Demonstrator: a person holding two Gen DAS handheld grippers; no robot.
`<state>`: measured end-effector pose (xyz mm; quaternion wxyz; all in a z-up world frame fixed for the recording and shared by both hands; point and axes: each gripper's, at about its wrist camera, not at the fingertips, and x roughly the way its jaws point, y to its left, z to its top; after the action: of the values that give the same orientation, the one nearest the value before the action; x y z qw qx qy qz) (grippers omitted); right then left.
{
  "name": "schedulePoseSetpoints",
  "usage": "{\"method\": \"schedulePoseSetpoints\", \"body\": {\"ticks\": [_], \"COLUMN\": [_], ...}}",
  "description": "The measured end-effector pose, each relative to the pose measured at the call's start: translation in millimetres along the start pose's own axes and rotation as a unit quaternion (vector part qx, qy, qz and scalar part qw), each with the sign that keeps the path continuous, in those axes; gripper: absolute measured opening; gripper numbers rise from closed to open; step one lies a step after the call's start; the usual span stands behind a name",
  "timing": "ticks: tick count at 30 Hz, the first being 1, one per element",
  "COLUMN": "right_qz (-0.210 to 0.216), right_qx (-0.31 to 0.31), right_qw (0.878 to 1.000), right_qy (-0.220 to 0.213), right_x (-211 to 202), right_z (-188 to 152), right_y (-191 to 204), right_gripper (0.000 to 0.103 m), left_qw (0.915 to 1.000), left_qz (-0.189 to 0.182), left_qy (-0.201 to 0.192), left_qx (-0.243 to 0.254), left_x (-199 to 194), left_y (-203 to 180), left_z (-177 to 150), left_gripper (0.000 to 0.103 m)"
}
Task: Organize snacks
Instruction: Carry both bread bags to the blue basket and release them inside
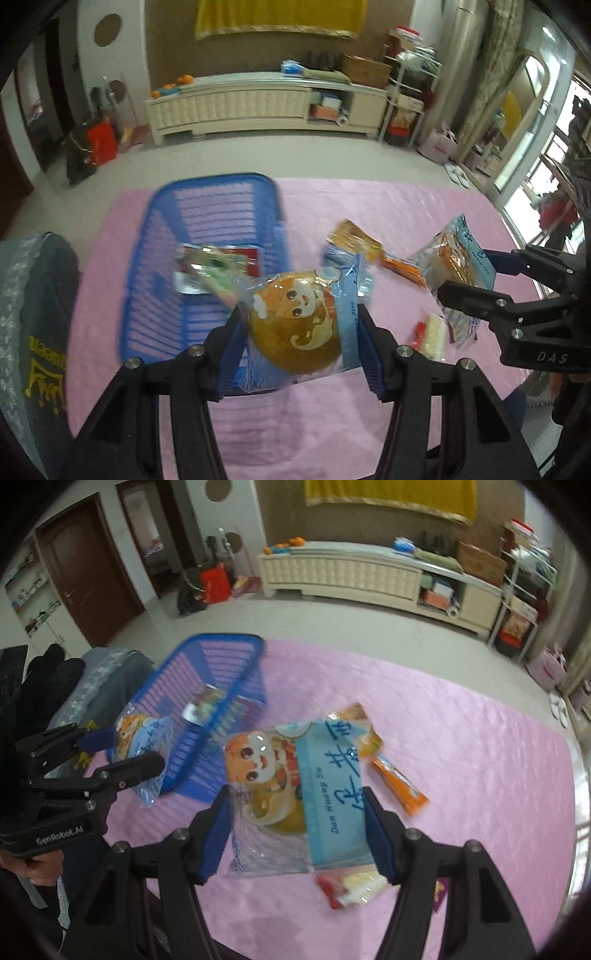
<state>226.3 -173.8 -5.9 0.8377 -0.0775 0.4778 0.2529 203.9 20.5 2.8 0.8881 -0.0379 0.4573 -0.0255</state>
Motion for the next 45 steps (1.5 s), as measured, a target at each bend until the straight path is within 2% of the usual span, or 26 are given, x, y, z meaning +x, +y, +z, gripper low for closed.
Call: {"method": "schedulePoseSetpoints", "body": {"ticks": [6,16,27,33,40,43,45], "right_qz": [0.03,0.062,0.049,0.037,0.041,0.043,0.03], "right_qx": [-0.027,-0.032,-0.032,-0.033,-0.021,-0.016,-0.018], "right_qw": [0.999,0.996,0.995,0.995,0.994,0.994,0.995], "right_qy": [0.006,0.054,0.086,0.091,0.098,0.097,0.094], "right_x": [24,83,117,117,118,117,113], "right_z": [23,42,44,43,39,37,35], "right_y": [48,99,116,121,121,121,121], "right_gripper": [0.07,0.07,0.071,0.072,0.073,0.077,0.089], "left_qw": [0.9995,0.9982,0.9983,0.9979,0.998,0.9978,0.9985], "left_qz": [0.025,0.032,-0.003,-0.008,-0.006,-0.005,0.002], "left_qy": [-0.009,0.01,0.032,0.041,0.044,0.042,0.036], "left_qx": [-0.016,-0.05,-0.048,-0.05,-0.045,-0.051,-0.043], "left_x": [-10,-1,33,40,37,37,35], "left_y": [51,108,120,126,127,129,128], "left_z": [3,-4,-4,-9,-10,-14,-16], "left_gripper": [0.053,0.053,0.053,0.053,0.055,0.062,0.069]}}
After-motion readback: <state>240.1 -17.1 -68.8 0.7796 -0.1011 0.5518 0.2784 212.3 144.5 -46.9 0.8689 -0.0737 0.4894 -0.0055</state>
